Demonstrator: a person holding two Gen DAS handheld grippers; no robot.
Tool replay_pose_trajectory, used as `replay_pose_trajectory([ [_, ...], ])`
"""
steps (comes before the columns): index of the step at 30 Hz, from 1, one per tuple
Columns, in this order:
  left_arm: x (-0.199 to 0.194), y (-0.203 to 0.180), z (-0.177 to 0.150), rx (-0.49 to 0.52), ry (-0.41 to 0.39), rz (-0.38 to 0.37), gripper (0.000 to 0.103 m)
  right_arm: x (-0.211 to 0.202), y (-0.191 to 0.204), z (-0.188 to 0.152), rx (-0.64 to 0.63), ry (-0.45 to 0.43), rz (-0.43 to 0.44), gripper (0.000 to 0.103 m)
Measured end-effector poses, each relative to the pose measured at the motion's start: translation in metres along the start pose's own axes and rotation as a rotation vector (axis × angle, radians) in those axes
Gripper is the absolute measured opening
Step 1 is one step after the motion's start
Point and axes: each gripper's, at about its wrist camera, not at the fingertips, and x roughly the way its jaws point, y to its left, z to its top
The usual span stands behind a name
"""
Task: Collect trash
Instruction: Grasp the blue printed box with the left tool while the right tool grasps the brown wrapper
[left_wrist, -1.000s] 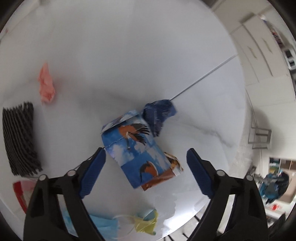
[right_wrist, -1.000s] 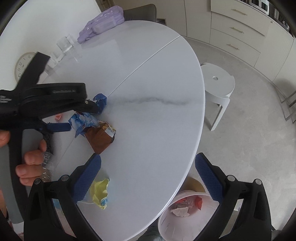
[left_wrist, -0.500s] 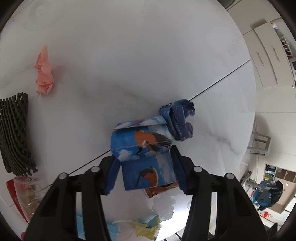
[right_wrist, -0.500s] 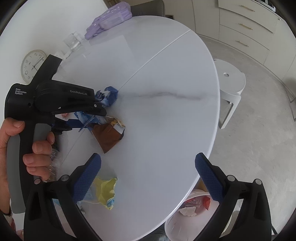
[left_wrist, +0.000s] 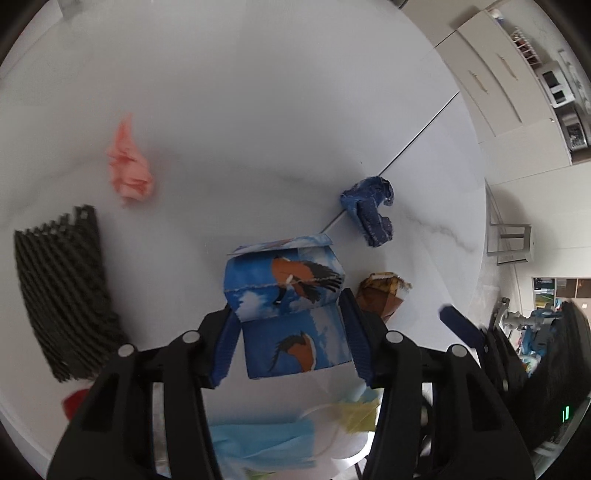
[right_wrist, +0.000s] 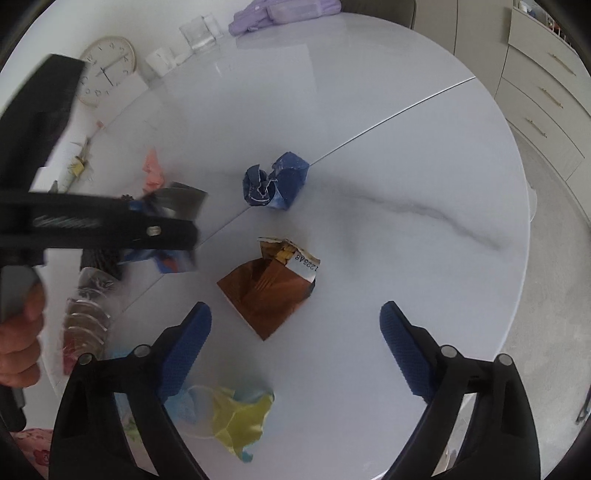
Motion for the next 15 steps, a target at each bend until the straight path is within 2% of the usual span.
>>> replay_pose_trajectory([
  [5,-0.027,0.017,0.000,0.045,-0.081,0.008,0.051,0.017,0.008,0.012,0.076,0.024,-0.033,0.087],
  [6,-0.036,0.028,-0.008,0.058,-0.098,0.016,0.051,0.020,0.011,0.013,0.085,0.029,-0.043,0.084],
  [9,-0.047,0.026,-0.016,0.101,-0.139,0.031,0.051,0.029,0.019,0.016,0.092,0.038,-0.092,0.075],
  [11,-0.054,0.030,-0.019,0.110,-0.159,0.027,0.051,0.033,0.026,0.019,0.072,0.041,-0.144,0.066],
  [13,-0.058,0.034,-0.019,0.112,-0.171,0.020,0.051,0.035,0.035,0.021,0.030,0.040,-0.190,0.040],
  [15,-0.062,0.038,-0.021,0.121,-0.183,0.019,0.051,0.036,0.039,0.021,0.025,0.045,-0.181,0.031],
])
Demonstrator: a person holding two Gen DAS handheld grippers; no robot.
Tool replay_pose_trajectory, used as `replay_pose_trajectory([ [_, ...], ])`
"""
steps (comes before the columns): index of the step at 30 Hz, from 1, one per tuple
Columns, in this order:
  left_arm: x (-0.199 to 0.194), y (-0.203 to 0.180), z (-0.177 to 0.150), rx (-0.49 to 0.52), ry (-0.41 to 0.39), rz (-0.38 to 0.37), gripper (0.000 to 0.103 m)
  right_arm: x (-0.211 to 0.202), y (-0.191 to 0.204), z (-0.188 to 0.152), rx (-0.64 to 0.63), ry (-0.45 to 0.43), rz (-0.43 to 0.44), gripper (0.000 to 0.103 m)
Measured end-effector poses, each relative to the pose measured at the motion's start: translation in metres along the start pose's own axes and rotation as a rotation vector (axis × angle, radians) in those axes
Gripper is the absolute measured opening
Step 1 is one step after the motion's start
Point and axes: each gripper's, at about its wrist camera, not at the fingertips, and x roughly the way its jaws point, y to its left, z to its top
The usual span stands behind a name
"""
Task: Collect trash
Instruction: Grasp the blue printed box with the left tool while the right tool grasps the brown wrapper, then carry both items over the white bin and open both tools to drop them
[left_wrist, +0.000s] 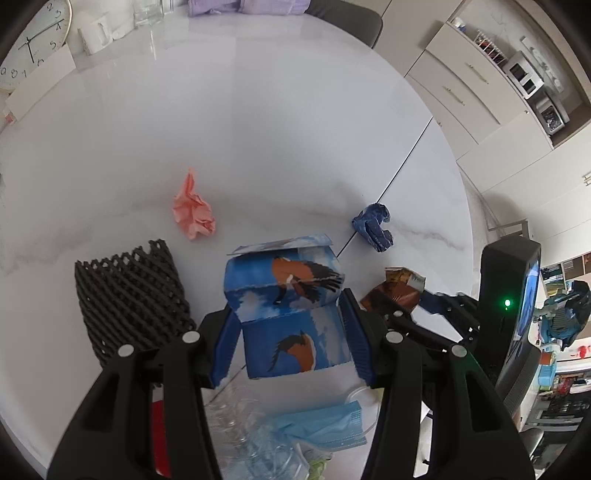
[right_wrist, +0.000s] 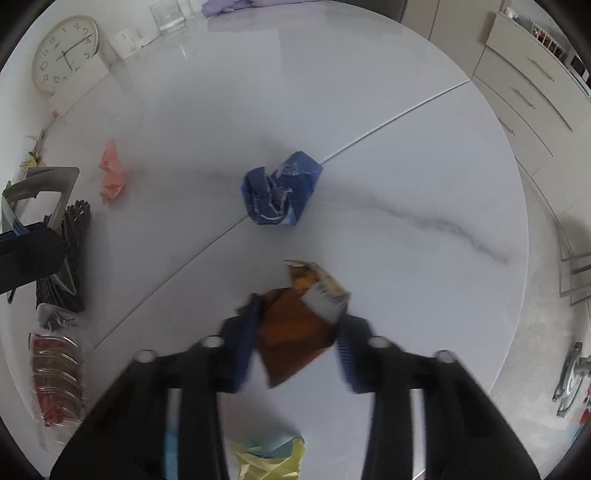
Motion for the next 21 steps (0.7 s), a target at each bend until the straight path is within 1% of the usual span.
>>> replay_pose_trajectory([
  [4,-0.004,0.002,-0.005,0.007,-0.019,-0.001,0.051,0.001,0.000,0.002,0.029,0.010,0.025,0.022],
  [7,-0.007,0.002,-0.009,0.026,-0.023,-0.004,0.051,-0.002,-0.005,0.001,0.074,0.016,0.065,0.020],
  [10,-0.018,0.003,-0.016,0.061,-0.027,-0.011,0.051,-0.019,-0.009,-0.002,0.098,-0.006,0.074,0.020],
  [13,-0.025,-0.013,-0.022,0.110,-0.026,-0.042,0.051,-0.054,-0.019,-0.018,0.115,-0.053,0.067,0.020],
  [14,-0.030,-0.024,-0.027,0.147,-0.028,-0.055,0.051,-0.063,-0.020,-0.020,0.120,-0.065,0.062,0.020],
  [16,-0.038,-0.043,-0.037,0.216,-0.031,-0.069,0.051,-0.090,-0.031,-0.042,0.138,-0.094,0.032,0.020],
  [18,-0.047,-0.071,-0.054,0.297,-0.025,-0.097,0.051,-0.111,-0.041,-0.066,0.163,-0.107,0.008,0.020],
  [21,-0.053,-0.112,-0.083,0.404,0.006,-0.151,0.051,-0.143,-0.068,-0.120,0.232,-0.123,-0.035,0.020],
])
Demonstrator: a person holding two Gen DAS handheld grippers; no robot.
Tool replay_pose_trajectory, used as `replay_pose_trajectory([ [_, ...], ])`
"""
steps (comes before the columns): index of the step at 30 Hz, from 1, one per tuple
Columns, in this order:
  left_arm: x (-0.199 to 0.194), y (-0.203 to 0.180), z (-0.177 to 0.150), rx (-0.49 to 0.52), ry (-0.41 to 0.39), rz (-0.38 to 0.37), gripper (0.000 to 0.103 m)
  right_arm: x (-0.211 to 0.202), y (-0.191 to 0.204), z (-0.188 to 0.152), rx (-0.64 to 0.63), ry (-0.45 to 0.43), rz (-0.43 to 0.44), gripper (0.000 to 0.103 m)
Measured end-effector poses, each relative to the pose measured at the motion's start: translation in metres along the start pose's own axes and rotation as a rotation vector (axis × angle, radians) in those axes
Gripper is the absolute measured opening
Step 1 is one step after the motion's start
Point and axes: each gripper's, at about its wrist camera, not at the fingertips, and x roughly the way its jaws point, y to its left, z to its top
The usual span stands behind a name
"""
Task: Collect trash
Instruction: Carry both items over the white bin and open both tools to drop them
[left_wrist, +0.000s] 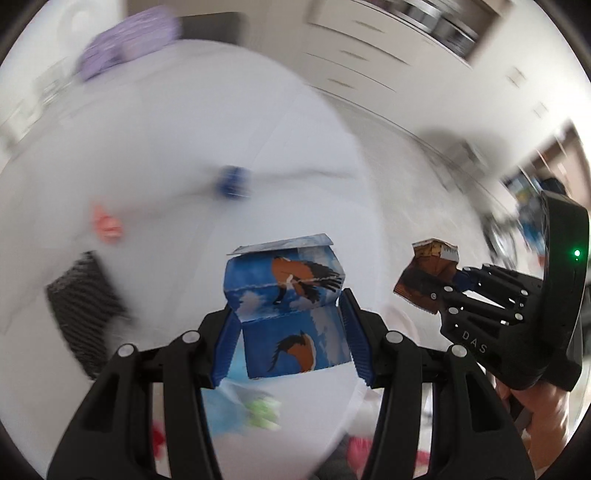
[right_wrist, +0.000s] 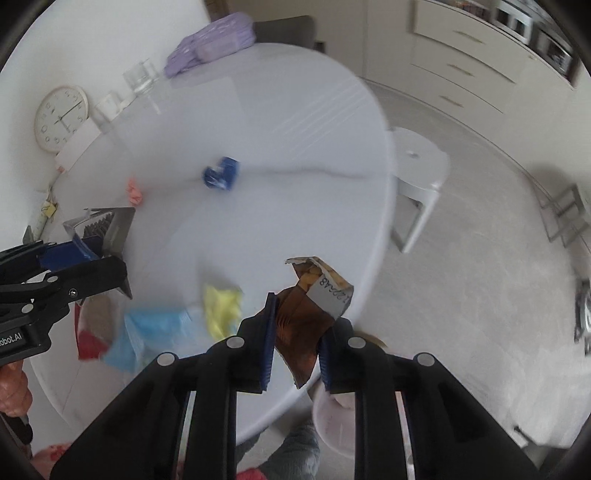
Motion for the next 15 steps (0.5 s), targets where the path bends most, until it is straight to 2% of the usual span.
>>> replay_pose_trajectory([
  [4,0.007,-0.074,-0.020,0.151,0.056,-0.083,0.051,-0.039,-0.052,-0.064,0.120,-0.011,-0.063,0.021],
  [7,0.022,-0.124,-0.038,0.248,0.114,-0.117,0.051,-0.062,-0.094,-0.115,0.201,-0.007,-0.118,0.021],
  [10,0.037,-0.162,-0.052,0.319,0.162,-0.129,0.051,-0.075,-0.127,-0.150,0.284,-0.006,-0.132,0.021],
  [15,0.049,-0.216,-0.074,0.415,0.205,-0.117,0.051,-0.089,-0.165,-0.183,0.370,-0.022,-0.136,0.021],
])
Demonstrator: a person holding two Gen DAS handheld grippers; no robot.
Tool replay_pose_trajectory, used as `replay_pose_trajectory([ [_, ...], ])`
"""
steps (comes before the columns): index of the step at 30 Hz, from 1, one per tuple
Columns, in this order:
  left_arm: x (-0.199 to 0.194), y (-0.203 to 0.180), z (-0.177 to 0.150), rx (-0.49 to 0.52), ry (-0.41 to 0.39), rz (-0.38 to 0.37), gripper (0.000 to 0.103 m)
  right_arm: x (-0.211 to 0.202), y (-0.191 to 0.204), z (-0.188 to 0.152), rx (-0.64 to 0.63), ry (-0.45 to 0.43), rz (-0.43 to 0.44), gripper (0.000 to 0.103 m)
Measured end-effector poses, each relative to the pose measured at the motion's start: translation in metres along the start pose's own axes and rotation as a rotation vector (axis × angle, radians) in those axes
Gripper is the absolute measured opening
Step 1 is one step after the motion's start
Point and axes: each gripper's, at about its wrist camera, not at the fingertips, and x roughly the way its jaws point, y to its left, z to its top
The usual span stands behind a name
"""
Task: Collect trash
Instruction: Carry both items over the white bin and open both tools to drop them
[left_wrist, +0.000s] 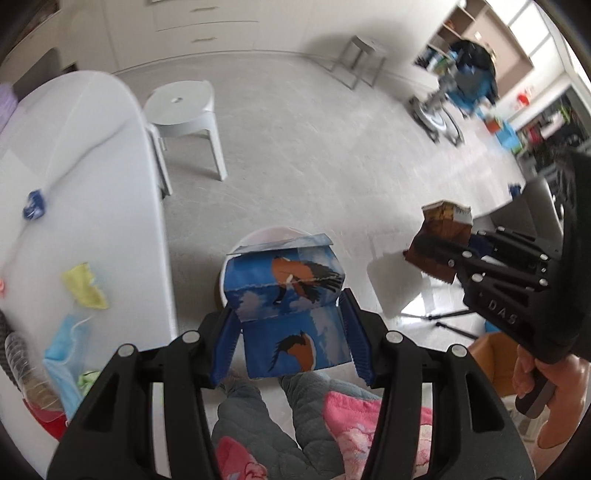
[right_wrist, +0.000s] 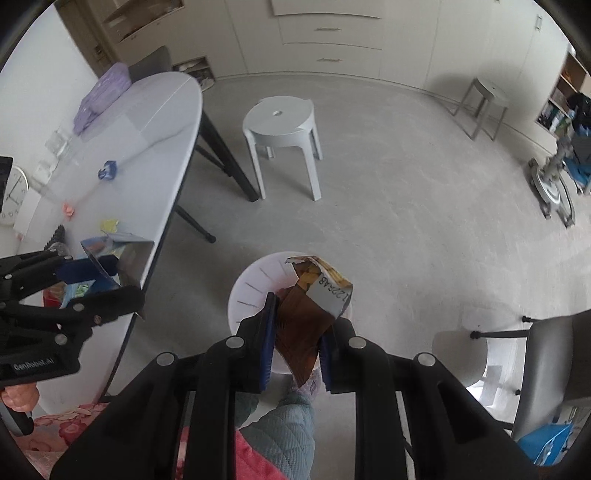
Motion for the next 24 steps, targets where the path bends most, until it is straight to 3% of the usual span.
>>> replay_pose_trajectory([
  [9,0.007,-0.037,0.007,0.053,0.012,0.024,0.051,-0.002,-0.027,-0.002,0.016,-0.013,0.020,0.022],
  [12,0.011,-0.046,0.006,0.039,0.003,0.036,0.068,-0.001,-0.030,-0.004,0.016,-0.013,0.029,0.022],
  [13,0.008,-0.045,0.005,0.028,-0.003,0.045,0.082,-0.001,-0.031,-0.005,0.017,-0.013,0.030,0.022],
  [14,0.003,-0.043,0.003,0.018,-0.017,0.052,0.087,0.000,-0.031,-0.004,0.018,-0.012,0.032,0.023],
  [17,-0.007,-0.039,0.002,0.013,-0.039,0.054,0.093,0.002,-0.031,-0.004,0.014,-0.006,0.030,0.023],
  [24,-0.031,-0.014,-0.003,-0.046,-0.090,0.105,0.095,0.012,-0.017,-0.003,-0.006,0.020,0.044,0.023],
])
